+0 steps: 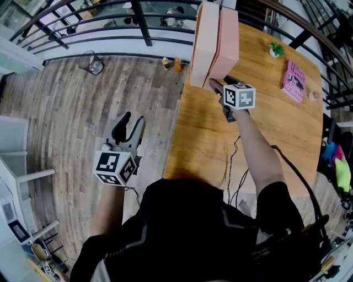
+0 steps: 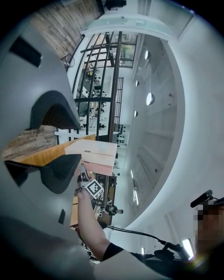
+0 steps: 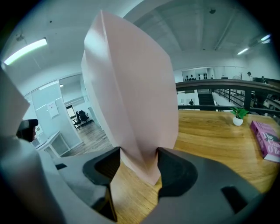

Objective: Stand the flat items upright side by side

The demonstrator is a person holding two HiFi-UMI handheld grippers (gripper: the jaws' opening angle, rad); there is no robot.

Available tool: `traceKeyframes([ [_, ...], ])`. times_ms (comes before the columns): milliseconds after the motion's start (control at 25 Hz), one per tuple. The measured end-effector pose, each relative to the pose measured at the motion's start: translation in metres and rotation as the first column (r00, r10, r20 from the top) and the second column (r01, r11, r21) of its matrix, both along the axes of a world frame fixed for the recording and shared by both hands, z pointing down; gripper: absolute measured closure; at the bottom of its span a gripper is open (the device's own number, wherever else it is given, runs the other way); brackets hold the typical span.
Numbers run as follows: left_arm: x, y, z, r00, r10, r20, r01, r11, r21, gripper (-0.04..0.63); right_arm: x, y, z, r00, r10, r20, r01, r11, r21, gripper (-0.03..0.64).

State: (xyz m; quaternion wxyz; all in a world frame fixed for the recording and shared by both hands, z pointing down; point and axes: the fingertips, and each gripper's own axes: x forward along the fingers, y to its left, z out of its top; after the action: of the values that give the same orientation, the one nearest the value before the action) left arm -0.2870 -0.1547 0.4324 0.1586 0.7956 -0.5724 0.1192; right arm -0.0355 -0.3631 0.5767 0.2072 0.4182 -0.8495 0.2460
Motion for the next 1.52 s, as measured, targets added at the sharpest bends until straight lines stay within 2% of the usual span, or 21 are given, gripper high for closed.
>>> traceKeyframes([
  [320, 0.003, -0.003, -0.002, 1.0, 0.012, -0.017, -0.012, 1.0, 0.006, 0.399, -0.001, 0.0, 0.001, 1.0, 0.003, -0.023, -0.003, 1.0, -0.005, 0.347],
  [520, 0.003, -0.008, -0.007, 0.999, 0.036, -0.038, -0.035, 0.999, 0.027, 0.399, 0.011, 0.014, -0.012, 0.999, 0.019, -0.032, -0.019, 1.0, -0.003, 0.311],
  [760, 0.019, -0.029, -0.021, 0.992, 0.101, -0.069, -0.096, 0.992, 0.082, 0.399, 0.034, 0.042, -0.066, 1.0, 0.022, -0.01, -0.022, 0.996, 0.083, 0.31],
  [1000, 0.051, -0.047, -0.054, 0.973, 0.211, -0.09, -0.196, 0.968, 0.159, 0.4, 0.067, 0.076, -0.144, 0.998, 0.057, 0.025, -0.061, 0.974, 0.216, 0.321],
  [1360, 0.116, -0.07, -0.106, 0.96, 0.27, -0.07, -0.247, 0.939, 0.238, 0.408, 0.151, 0.132, -0.23, 0.988, 0.148, 0.045, -0.154, 0.923, 0.353, 0.358],
  [1520, 0.146, -0.055, -0.137, 0.938, 0.343, -0.061, -0.31, 0.902, 0.301, 0.436, 0.189, 0.154, -0.264, 0.976, 0.202, 0.078, -0.217, 0.89, 0.401, 0.37],
])
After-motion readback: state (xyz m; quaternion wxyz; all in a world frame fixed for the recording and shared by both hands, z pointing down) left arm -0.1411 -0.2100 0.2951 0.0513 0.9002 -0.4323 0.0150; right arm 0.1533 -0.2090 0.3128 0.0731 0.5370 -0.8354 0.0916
